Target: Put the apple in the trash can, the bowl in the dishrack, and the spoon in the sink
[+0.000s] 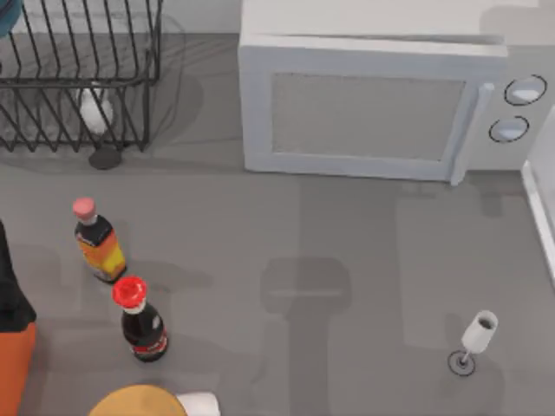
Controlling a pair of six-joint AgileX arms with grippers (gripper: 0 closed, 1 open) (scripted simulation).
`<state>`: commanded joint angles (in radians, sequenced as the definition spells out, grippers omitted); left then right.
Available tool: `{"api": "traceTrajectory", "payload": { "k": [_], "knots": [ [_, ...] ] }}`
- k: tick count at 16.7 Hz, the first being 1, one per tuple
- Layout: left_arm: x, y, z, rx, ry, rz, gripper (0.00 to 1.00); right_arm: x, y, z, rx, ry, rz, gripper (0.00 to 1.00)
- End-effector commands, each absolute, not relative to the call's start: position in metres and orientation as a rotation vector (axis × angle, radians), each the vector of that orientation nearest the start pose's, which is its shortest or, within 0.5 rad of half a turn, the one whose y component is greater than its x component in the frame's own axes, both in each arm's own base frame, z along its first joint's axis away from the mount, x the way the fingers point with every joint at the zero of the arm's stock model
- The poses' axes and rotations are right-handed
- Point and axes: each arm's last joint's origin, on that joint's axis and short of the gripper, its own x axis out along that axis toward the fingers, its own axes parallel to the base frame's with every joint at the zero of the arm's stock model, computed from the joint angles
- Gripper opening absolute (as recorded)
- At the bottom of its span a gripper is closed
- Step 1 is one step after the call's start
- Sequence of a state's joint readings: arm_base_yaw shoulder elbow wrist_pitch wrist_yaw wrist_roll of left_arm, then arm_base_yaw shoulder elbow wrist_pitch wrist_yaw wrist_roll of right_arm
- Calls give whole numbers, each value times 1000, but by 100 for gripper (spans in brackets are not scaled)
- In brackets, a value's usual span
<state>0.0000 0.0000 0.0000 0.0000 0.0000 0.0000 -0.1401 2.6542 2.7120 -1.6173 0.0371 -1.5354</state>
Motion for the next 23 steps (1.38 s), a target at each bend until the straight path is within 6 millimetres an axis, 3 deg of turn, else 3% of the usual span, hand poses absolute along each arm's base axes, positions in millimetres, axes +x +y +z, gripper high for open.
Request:
{"api": "traceTrajectory", "payload": {
  "k": [4, 10, 16, 23],
  "knots": [
    [106, -1, 160, 0, 0, 0, 100, 500, -62, 194, -1128, 1279, 1056, 0],
    [106, -1, 160, 0, 0, 0, 100, 498, -61, 157, -1114, 1303, 1088, 0],
    [106, -1, 160, 0, 0, 0, 100, 498, -63, 154, -1119, 1292, 1072, 0],
    [106, -1, 160, 0, 0, 0, 100, 498, -63, 154, -1119, 1292, 1072, 53]
  ]
}}
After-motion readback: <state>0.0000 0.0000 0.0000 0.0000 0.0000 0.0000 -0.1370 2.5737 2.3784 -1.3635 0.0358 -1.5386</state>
